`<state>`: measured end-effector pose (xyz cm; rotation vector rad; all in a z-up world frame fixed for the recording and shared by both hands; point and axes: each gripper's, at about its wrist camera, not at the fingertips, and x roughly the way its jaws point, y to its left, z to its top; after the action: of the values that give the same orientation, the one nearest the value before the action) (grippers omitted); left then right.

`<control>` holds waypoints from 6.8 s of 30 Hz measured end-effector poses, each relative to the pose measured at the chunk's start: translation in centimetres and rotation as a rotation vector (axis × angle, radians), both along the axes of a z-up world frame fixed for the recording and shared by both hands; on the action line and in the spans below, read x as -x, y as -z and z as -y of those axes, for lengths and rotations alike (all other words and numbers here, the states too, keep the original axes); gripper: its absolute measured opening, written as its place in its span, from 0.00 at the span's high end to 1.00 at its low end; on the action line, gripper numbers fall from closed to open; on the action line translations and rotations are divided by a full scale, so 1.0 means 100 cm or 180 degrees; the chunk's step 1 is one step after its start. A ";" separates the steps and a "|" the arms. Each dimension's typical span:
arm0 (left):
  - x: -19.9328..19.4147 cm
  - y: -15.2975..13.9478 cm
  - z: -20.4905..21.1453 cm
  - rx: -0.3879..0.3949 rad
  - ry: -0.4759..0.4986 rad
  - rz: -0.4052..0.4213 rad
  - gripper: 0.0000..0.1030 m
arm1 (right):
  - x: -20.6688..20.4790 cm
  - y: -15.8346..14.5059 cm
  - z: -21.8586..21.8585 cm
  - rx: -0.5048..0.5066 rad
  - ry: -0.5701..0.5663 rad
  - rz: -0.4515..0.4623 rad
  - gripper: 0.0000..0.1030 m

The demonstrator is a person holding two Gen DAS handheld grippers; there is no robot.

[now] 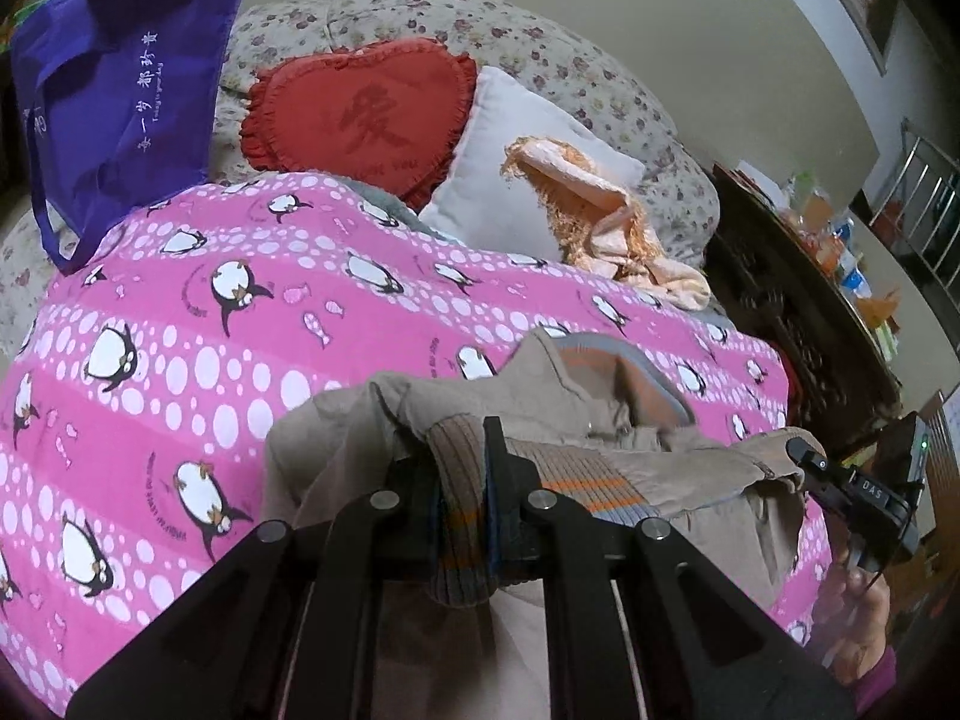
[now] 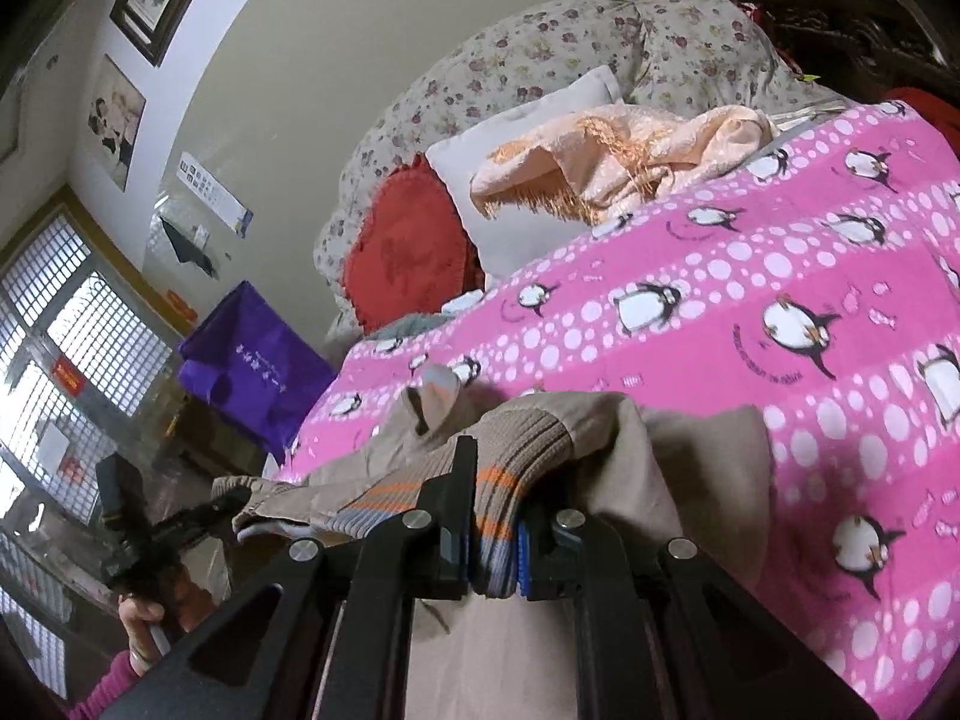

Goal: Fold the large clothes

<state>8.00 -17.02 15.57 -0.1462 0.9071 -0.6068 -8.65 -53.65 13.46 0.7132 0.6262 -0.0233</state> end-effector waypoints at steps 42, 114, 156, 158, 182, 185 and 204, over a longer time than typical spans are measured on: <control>-0.018 0.022 0.016 -0.0587 0.0297 0.0138 0.16 | -0.081 -0.009 -0.084 0.1438 -0.1190 -0.0398 0.26; 0.074 0.042 -0.068 -0.0491 0.0170 -0.0096 0.37 | 0.041 -0.017 -0.121 0.1631 -0.0798 -0.0643 0.47; 0.011 0.106 -0.081 0.0161 -0.0224 -0.1001 0.12 | -0.039 0.054 -0.139 0.1118 -0.0631 -0.0884 0.39; 0.008 0.113 -0.075 0.0043 -0.0217 -0.0988 0.12 | -0.037 0.059 -0.135 0.1061 -0.0602 -0.0892 0.39; 0.004 0.118 -0.062 -0.0109 -0.0196 -0.0899 0.03 | -0.040 0.048 -0.139 0.1252 -0.0636 -0.0672 0.40; 0.007 0.120 -0.048 -0.0227 -0.0127 -0.0843 0.00 | -0.047 0.060 -0.139 0.1273 -0.0646 -0.0654 0.59; 0.083 -0.046 0.071 0.0007 0.1154 -0.0099 0.86 | -0.019 0.072 -0.081 0.0128 -0.0211 -0.0347 0.56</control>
<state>-0.35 -24.12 20.20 0.0086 0.9712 -0.9436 -6.72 -45.59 6.27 0.6550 0.7515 -0.0136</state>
